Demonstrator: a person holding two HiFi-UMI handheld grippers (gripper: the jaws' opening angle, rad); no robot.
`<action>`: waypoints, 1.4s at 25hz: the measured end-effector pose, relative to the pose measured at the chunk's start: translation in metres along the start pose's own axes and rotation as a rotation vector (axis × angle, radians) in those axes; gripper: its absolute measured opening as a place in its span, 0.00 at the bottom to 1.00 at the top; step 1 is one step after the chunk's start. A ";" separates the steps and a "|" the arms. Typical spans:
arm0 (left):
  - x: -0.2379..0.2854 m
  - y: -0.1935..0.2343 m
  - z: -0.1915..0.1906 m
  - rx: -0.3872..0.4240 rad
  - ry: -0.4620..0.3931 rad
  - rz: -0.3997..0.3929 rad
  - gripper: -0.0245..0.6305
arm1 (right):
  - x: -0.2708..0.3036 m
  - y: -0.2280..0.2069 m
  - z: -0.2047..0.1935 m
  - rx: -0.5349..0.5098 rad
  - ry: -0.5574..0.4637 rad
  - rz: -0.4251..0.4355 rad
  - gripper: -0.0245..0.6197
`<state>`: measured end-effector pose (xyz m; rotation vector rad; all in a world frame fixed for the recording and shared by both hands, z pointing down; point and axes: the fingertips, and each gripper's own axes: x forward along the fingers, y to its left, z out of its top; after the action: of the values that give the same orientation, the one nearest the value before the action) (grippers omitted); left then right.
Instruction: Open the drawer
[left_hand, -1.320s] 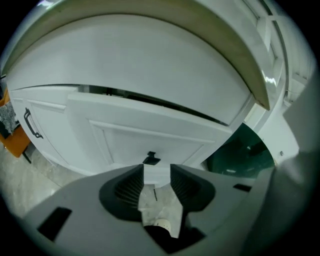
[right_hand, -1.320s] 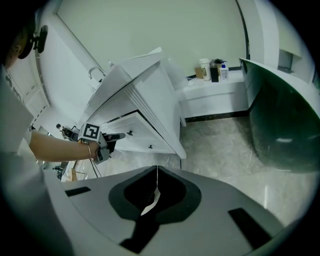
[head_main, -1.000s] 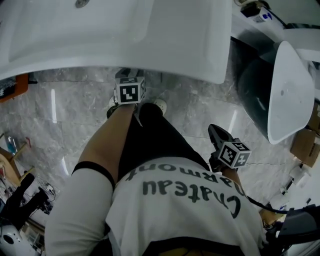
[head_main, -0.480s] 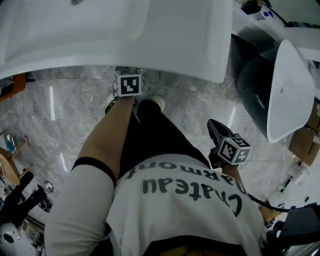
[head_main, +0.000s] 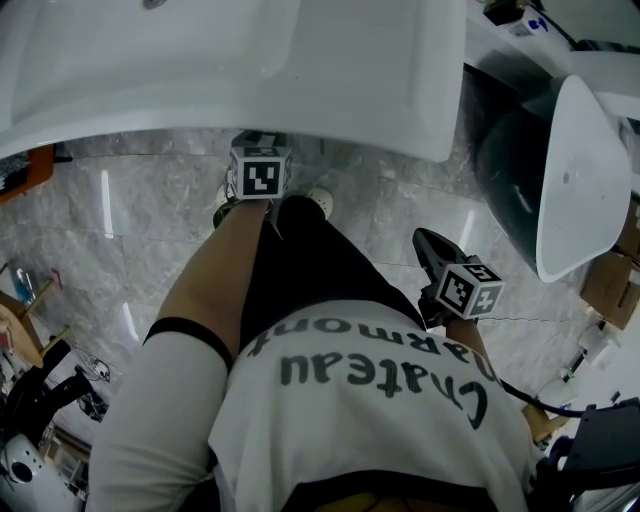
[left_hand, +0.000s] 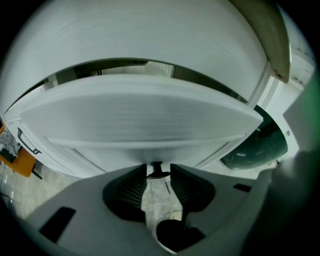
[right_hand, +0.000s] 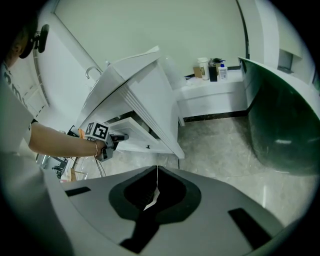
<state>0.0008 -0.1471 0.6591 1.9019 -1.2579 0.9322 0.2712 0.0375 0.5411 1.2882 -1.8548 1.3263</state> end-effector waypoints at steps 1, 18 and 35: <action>-0.001 -0.001 -0.004 -0.002 0.006 -0.008 0.26 | 0.000 0.002 0.000 -0.001 0.000 0.003 0.06; -0.018 -0.011 -0.040 0.037 0.048 -0.058 0.26 | 0.001 0.009 -0.006 -0.011 0.008 0.017 0.06; -0.026 -0.020 -0.065 0.061 0.068 -0.074 0.26 | 0.002 0.011 -0.012 -0.013 0.020 0.030 0.06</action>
<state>-0.0006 -0.0748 0.6682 1.9338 -1.1237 0.9984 0.2587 0.0485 0.5431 1.2410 -1.8729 1.3360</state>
